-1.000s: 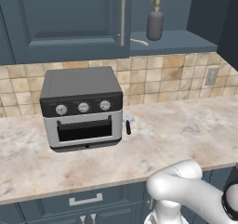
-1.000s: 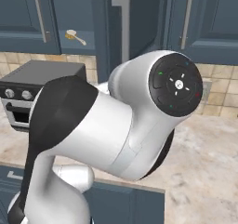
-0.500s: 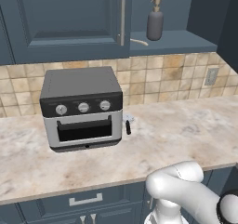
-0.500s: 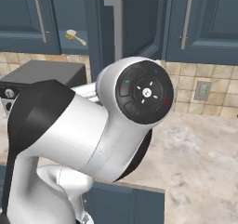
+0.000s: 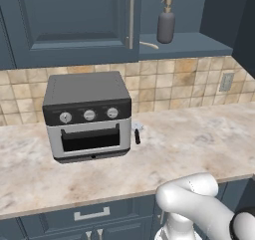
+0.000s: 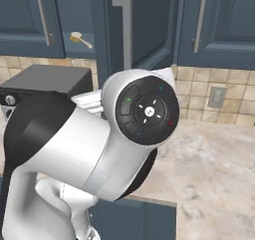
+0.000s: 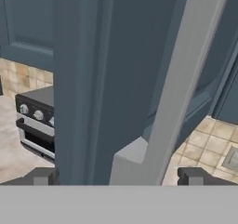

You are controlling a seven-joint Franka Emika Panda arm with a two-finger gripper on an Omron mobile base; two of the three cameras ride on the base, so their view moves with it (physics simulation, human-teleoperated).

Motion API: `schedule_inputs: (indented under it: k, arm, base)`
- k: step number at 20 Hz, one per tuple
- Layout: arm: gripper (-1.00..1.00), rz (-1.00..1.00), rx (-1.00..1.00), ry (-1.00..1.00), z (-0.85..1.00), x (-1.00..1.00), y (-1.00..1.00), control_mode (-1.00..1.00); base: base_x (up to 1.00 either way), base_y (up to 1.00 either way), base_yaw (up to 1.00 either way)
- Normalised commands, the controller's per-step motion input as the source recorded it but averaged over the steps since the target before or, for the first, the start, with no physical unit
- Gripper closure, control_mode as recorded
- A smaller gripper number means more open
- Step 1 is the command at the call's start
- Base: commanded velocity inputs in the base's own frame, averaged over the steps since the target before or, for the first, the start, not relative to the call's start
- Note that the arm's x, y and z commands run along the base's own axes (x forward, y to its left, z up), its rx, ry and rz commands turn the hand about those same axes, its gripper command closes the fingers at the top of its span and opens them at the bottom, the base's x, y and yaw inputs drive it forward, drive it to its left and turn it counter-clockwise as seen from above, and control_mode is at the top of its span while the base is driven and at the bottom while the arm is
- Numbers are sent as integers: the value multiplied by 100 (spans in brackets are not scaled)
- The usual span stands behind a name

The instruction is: Pick the dish brush and soap dispenser from the cabinet and place them on the counter.

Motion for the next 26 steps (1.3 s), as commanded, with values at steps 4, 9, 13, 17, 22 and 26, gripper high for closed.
schedule_inputs:
  k: [4,9,13,17,22,26]
  arm:
    - [-100,-7,0,0,1,-17,-3,-100]
    - [-100,-5,0,0,8,-6,-35,-100]
    - [-100,-8,0,-1,9,-10,-24,-100]
    - [-100,-16,-2,-4,1,-52,-1,-100]
    - [-100,-23,-6,-10,-5,-73,12,-100]
    - [-100,-26,-3,-7,-9,-51,29,-100]
  base:
    - [0,0,0]
    - [0,0,0]
    - [0,0,0]
    - [0,0,0]
    - [0,0,0]
    - [0,0,0]
